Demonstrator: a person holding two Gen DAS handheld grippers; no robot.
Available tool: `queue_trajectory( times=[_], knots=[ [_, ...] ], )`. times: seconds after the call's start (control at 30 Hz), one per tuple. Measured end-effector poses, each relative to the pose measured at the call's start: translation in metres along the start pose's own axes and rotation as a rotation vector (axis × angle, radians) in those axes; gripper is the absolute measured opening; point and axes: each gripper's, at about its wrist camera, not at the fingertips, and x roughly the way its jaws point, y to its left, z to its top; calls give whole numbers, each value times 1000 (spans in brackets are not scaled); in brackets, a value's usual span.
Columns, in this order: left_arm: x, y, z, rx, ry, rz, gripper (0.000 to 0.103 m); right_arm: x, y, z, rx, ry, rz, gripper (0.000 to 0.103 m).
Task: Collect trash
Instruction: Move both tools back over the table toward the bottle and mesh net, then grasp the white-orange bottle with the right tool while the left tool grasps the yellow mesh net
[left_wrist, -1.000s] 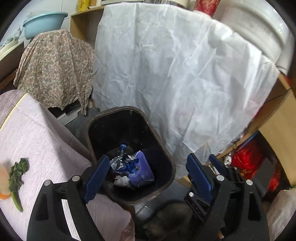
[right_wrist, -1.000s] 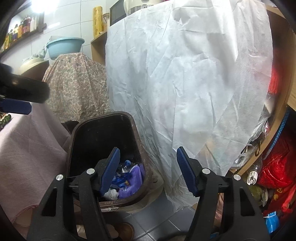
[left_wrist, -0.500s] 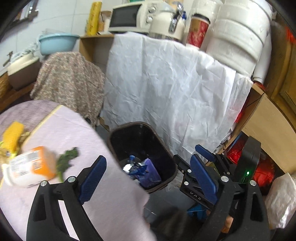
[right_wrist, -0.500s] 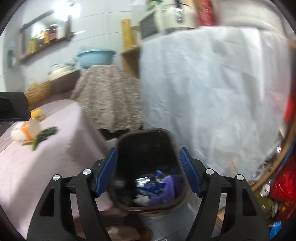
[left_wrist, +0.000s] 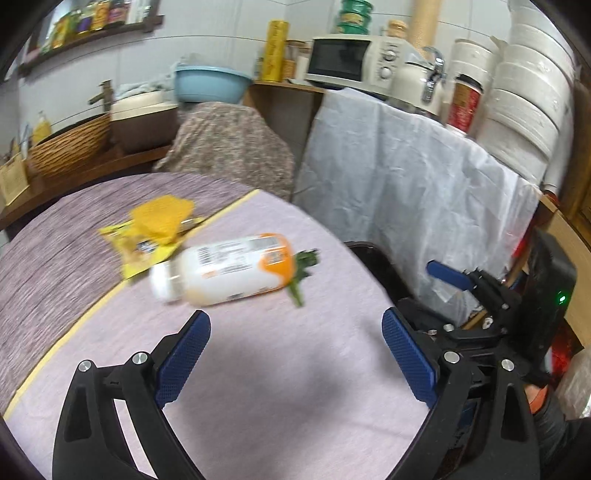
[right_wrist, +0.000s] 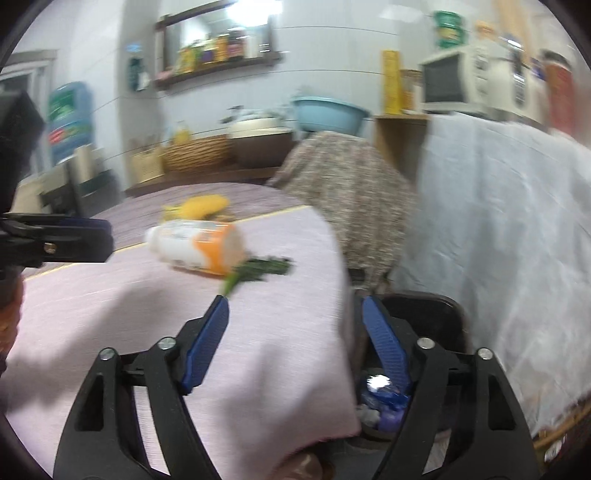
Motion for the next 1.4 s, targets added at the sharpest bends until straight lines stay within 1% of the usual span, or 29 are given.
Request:
queue_trajectory(
  times=[0.17, 0.23, 0.3, 0.37, 0.5, 0.57, 0.63, 0.73, 0.83, 0.9, 1.0, 1.07, 1.17, 1.2, 1.23, 1.27, 1.37, 1.4],
  knots=[
    [-24, 52, -20, -60, -3, 84, 93, 9, 35, 16, -109, 27, 104, 77],
    [-31, 77, -28, -102, 0, 119, 93, 15, 46, 22, -150, 44, 152, 77],
    [-36, 96, -36, -145, 8, 143, 93, 23, 58, 29, -203, 60, 167, 77],
    [-37, 109, -43, -178, 18, 146, 93, 29, 69, 31, -252, 79, 166, 77],
    [-37, 119, -52, -199, 28, 159, 93, 53, 80, 43, -331, 128, 206, 77],
    [-36, 122, -54, -200, 31, 156, 93, 68, 89, 51, -396, 161, 217, 77],
    [-36, 121, -54, -195, 29, 155, 93, 81, 99, 57, -478, 179, 199, 77],
    [-34, 122, -53, -185, 33, 154, 93, 104, 115, 62, -634, 242, 166, 77],
    [-31, 124, -53, -181, 41, 156, 93, 124, 129, 62, -790, 321, 200, 77],
    [-30, 125, -54, -182, 48, 156, 93, 135, 134, 64, -872, 343, 199, 77],
    [-29, 130, -54, -193, 57, 145, 93, 153, 140, 74, -919, 394, 227, 77],
    [-28, 134, -53, -196, 59, 151, 93, 164, 144, 77, -973, 409, 216, 77],
    [-26, 141, -47, -201, 62, 157, 93, 181, 149, 73, -1058, 465, 200, 77],
    [-25, 144, -45, -205, 60, 158, 93, 189, 151, 69, -1083, 490, 198, 74],
    [-25, 146, -43, -207, 57, 159, 93, 192, 152, 66, -1096, 495, 199, 69],
    [-24, 149, -39, -209, 53, 162, 93, 191, 153, 69, -1087, 485, 223, 66],
    [-20, 158, -29, -212, 39, 175, 93, 190, 152, 73, -1047, 475, 218, 65],
    [-18, 160, -26, -214, 38, 173, 93, 187, 151, 73, -1039, 458, 218, 65]
  ],
)
